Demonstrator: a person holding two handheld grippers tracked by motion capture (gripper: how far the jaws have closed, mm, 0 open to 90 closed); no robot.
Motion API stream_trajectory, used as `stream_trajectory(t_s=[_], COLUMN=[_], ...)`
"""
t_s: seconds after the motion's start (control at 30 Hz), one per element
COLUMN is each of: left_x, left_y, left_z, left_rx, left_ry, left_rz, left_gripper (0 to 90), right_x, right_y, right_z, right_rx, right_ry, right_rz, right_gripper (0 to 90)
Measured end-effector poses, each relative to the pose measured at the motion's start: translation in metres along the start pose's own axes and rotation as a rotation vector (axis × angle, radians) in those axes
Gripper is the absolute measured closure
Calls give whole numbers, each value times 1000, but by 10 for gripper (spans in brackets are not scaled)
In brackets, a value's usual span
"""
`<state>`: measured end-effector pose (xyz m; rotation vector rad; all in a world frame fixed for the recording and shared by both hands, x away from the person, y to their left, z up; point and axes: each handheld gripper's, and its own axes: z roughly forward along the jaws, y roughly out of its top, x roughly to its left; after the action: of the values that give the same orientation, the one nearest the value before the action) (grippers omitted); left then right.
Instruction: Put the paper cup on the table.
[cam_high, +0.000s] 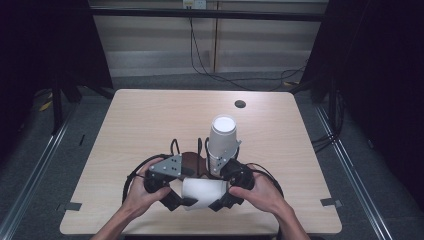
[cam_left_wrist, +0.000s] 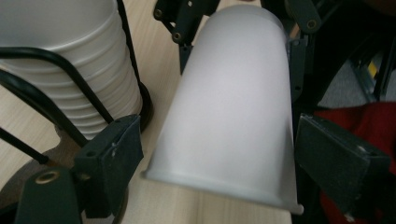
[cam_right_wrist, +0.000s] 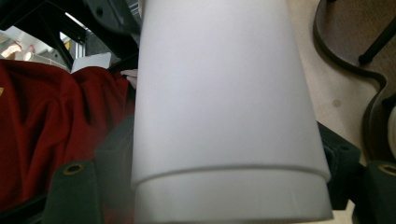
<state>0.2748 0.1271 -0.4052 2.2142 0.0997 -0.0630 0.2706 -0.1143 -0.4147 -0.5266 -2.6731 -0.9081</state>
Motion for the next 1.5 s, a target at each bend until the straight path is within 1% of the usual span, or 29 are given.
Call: stream_trajectory(t_s=[0.03,0.1,0.13,0.2,0.23,0.27,0.3,0.33,0.37,0.43,0.47,0.53,0.7,0.77,0.8,0.87,0.9,0.93,0.97,1.03,1.07,1.1,1.17,1.2,1.27,1.3,1.33,1.47,1.5], left_x=[-1,0,0,1,1,1,0,0,0,-1,0,0,-3,-4,-5,-5,-6,-6,-6,-6,-6,-6,-6,-6,-7,-6,-6,-7,-7], left_y=[-2,-5,-7,-10,-13,-15,-19,-22,-25,-28,-29,-31,-32,-33,-33,-33,-32,-32,-32,-33,-33,-33,-33,-34,-35,-35,-36,-37,-36], left_z=[-3,-8,-10,-16,-19,-20,-21,-21,-22,-23,-24,-23,-20,-19,-19,-20,-21,-23,-24,-26,-26,-26,-27,-27,-25,-25,-24,-23,-24], left_rx=[-3,-10,-20,-37,-45,-52,-66,-72,-76,-77,-75,-76,-80,-81,-82,-81,-91,-105,-113,-123,-131,-139,-147,-152,-165,-177,-177,-189,-196], left_ry=[21,50,53,59,71,74,78,76,72,84,77,85,61,57,50,52,46,43,54,52,56,58,53,49,47,40,38,46,45], left_rz=[-13,-22,-30,-51,-55,-62,-79,-86,-102,-106,-110,-117,-121,-119,-121,-125,-135,-138,-138,-141,-144,-147,-149,-151,-159,-169,-173,-179,-178], left_gripper=[156,158,158,159,159,159,159,159,159,159,159,159,159,159,159,159,159,159,159,159,159,159,159,159,159,159,159,159,159], right_x=[0,-1,-2,-3,-4,-4,-5,-5,-5,-7,-7,-9,-8,-7,-6,-5,-5,-6,-7,-8,-8,-8,-7,-7,-6,-5,-4,-3,-2], right_y=[-2,-7,-10,-15,-17,-19,-21,-23,-24,-27,-28,-30,-28,-27,-27,-27,-27,-28,-29,-29,-30,-30,-31,-31,-31,-31,-31,-32,-32], right_z=[-1,-2,-2,-4,-5,-7,-9,-11,-11,-11,-11,-11,-11,-12,-12,-12,-12,-12,-12,-13,-14,-15,-16,-16,-18,-18,-19,-21,-22], right_rx=[-3,-1,-7,-16,-25,-32,-50,-65,-72,-92,-96,-115,-153,-176,-189,-200,-205,-206,-221,-237,-255,-264,-288,-303,-331,-341,-360,-416,-423], right_ry=[0,-9,-5,-11,-16,-17,-16,-14,-12,-16,-22,-21,-32,-33,-20,-23,-18,-3,-4,-20,-28,-27,-34,-28,-49,-47,-45,-44,-46], right_rz=[3,21,26,34,37,50,48,65,65,75,77,74,53,35,32,25,24,26,32,33,31,32,23,17,6,4,-2,-25,-31], right_gripper=[253,253,253,253,252,252,252,252,252,252,252,251,251,250,250,248,247,247,247,248,248,248,248,248,248,248,247,246,246])
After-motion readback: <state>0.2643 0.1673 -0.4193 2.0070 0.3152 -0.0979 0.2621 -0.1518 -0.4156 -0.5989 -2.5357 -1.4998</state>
